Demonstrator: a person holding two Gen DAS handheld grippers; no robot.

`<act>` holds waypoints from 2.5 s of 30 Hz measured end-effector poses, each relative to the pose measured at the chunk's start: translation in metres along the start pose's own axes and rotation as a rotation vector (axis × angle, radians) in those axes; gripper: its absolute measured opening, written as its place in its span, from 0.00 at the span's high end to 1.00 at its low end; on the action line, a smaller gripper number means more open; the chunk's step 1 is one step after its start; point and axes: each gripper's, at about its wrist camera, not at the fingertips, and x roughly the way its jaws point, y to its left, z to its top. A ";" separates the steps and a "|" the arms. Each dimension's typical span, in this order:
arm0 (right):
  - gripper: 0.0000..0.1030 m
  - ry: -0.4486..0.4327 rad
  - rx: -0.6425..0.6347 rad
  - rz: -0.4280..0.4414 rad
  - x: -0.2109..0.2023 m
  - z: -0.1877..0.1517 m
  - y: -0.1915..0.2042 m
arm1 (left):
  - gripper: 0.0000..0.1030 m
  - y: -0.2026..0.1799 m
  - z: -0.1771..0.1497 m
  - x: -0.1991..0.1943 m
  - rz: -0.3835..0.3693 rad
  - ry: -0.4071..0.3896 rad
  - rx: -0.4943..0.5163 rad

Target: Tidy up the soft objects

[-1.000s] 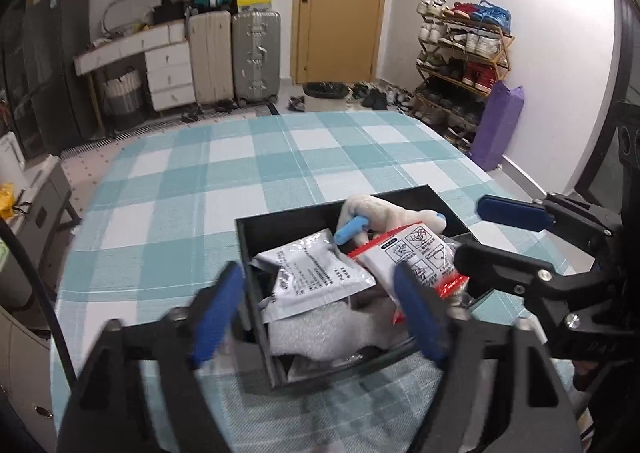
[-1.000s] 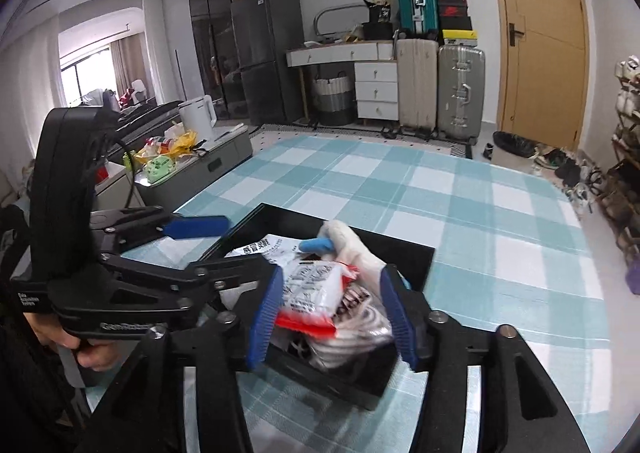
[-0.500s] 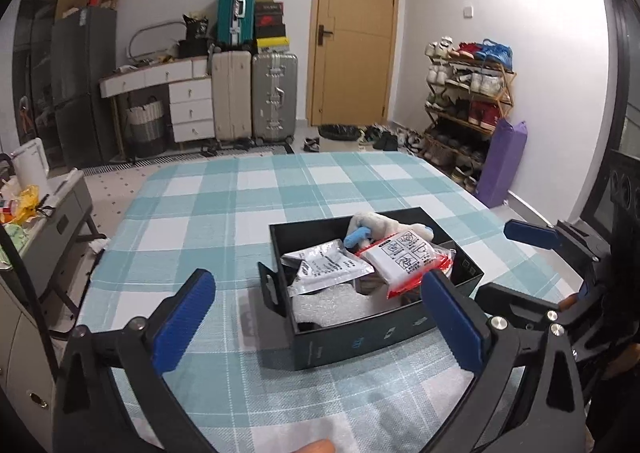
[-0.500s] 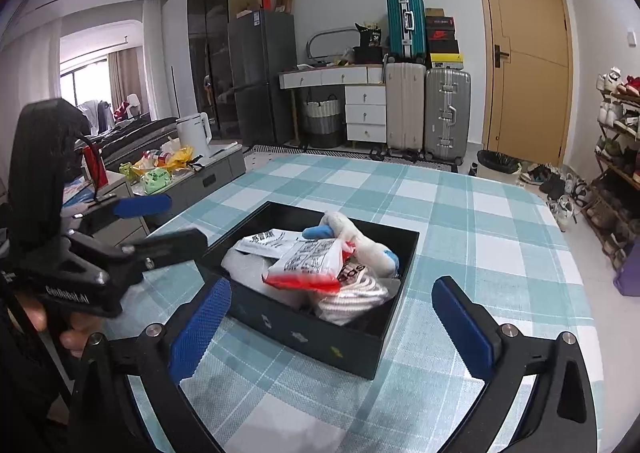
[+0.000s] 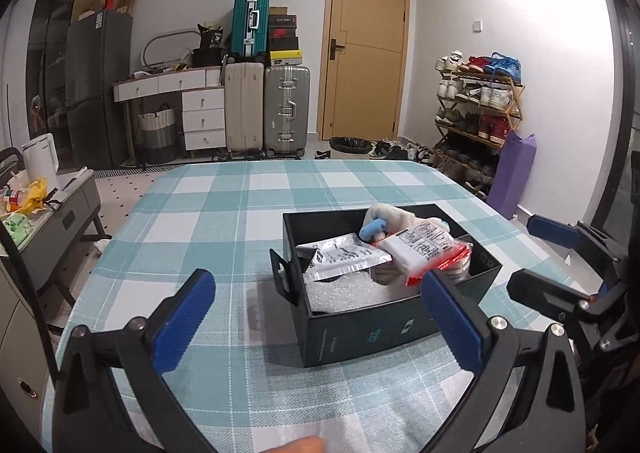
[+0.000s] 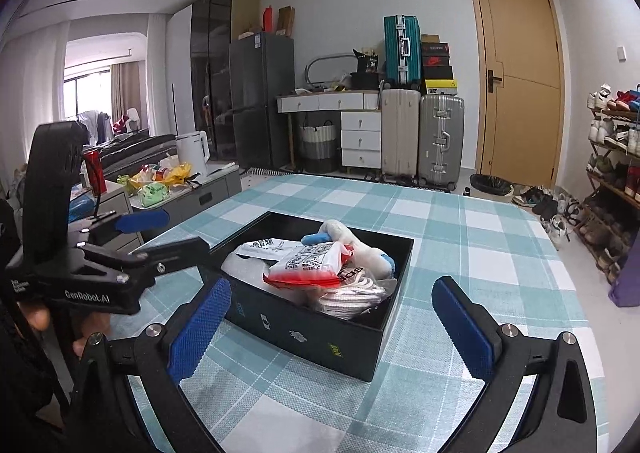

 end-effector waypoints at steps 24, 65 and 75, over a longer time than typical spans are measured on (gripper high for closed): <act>0.01 -0.033 0.016 0.006 -0.005 -0.012 -0.002 | 0.00 -0.001 -0.010 0.007 0.040 -0.019 -0.007; 0.01 -0.053 0.012 -0.002 -0.006 -0.011 -0.001 | 0.00 -0.002 -0.010 0.009 0.045 -0.020 -0.009; 0.01 -0.053 0.013 -0.002 -0.006 -0.011 -0.001 | 0.00 -0.002 -0.011 0.008 0.045 -0.021 -0.007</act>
